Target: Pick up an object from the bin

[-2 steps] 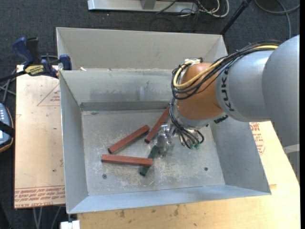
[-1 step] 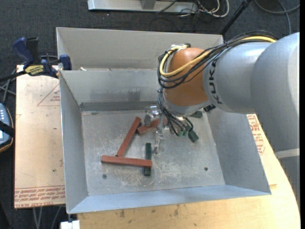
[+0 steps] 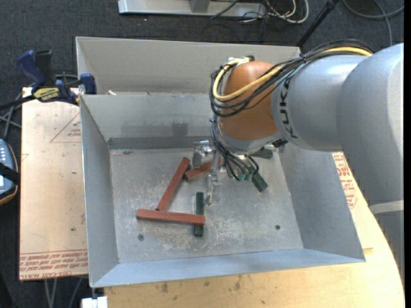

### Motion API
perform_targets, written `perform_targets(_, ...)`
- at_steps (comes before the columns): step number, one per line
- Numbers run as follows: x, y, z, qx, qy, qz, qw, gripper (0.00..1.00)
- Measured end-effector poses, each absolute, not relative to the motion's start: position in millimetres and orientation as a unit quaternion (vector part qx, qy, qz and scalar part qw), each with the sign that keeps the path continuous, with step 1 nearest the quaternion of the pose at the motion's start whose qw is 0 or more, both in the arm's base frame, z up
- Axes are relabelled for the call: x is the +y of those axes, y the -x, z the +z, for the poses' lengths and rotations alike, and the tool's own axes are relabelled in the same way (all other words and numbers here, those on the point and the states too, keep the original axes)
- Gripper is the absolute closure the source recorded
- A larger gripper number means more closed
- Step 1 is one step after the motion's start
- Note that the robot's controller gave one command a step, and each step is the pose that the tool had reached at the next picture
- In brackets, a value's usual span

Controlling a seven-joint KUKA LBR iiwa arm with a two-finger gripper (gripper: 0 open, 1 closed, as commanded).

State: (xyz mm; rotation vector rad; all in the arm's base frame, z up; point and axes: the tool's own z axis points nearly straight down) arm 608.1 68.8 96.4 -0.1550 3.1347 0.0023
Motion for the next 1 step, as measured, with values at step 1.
perform_targets(1, 92.6, -628.2, 97.3, 0.998, 0.066, 0.000, 0.002, 0.00)
